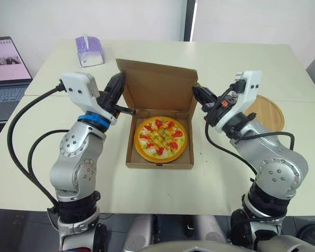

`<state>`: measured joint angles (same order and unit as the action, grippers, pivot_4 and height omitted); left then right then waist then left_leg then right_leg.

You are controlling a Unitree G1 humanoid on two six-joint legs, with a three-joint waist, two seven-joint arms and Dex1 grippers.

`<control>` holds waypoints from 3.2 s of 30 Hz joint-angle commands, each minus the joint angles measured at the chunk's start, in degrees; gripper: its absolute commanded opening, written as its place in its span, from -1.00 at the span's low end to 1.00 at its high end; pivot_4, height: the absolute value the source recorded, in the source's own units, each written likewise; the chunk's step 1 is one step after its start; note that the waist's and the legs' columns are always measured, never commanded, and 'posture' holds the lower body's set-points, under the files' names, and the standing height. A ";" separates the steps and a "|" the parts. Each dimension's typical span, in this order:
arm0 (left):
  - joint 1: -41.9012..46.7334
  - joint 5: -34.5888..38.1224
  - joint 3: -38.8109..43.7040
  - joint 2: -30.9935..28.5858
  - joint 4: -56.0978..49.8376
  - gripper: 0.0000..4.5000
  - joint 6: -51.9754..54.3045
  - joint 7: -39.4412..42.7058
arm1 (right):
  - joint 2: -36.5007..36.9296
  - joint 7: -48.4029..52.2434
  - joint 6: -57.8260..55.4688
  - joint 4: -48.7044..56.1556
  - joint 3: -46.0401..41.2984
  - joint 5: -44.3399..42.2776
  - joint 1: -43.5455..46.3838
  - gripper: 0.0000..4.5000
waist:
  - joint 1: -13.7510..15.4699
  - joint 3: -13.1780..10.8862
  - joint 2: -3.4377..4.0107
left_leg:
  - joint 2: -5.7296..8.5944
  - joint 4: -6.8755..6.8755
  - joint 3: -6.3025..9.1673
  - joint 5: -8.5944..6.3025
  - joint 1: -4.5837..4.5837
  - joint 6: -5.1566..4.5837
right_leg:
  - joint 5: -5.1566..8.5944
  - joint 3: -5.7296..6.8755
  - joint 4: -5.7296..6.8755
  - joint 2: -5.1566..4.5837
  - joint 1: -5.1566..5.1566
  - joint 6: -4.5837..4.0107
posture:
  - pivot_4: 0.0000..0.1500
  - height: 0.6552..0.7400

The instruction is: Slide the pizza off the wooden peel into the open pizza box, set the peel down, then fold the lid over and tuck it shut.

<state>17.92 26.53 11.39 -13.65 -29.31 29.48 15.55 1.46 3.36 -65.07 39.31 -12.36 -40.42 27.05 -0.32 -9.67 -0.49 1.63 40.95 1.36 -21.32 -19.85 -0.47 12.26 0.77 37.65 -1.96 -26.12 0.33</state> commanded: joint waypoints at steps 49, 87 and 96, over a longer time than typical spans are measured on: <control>-37.86 23.90 9.93 -14.17 -15.11 -0.02 -1.63 14.34 | 17.39 3.90 8.09 8.09 8.16 -19.10 -21.74 0.18 | -0.15 0.19 -0.13 | -0.32 -0.18 0.11 -0.14 0.23 -0.26 | 0.05 0.02 -0.55 0.37 0.42 -0.02 | 1.00 0.65; 29.66 6.96 -22.97 -33.53 33.63 -0.99 4.46 60.58 | 45.24 32.90 18.64 -5.24 -3.54 -10.82 -16.11 1.00 | 0.20 0.07 -0.41 | -0.28 -0.16 0.13 -0.04 0.19 -0.05 | 0.04 0.04 -0.65 0.38 0.47 0.00 | 1.00 0.65; 29.24 -1.33 -26.58 -31.33 36.82 -0.99 -0.97 66.97 | 47.03 35.07 14.87 -4.52 -2.29 -18.93 -8.76 1.00 | 0.26 0.06 -0.42 | -0.28 -0.12 0.19 -0.12 0.09 -0.20 | 0.03 0.08 -0.65 0.37 0.44 0.00 | 1.00 0.65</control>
<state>46.83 25.90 -15.77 -45.04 8.07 29.48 81.71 47.59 37.50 -50.52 33.04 -15.17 -58.67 16.96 -0.06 -9.61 -0.91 1.35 40.84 1.53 -21.46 -19.76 -0.71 12.29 0.84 37.00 -1.59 -25.68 0.34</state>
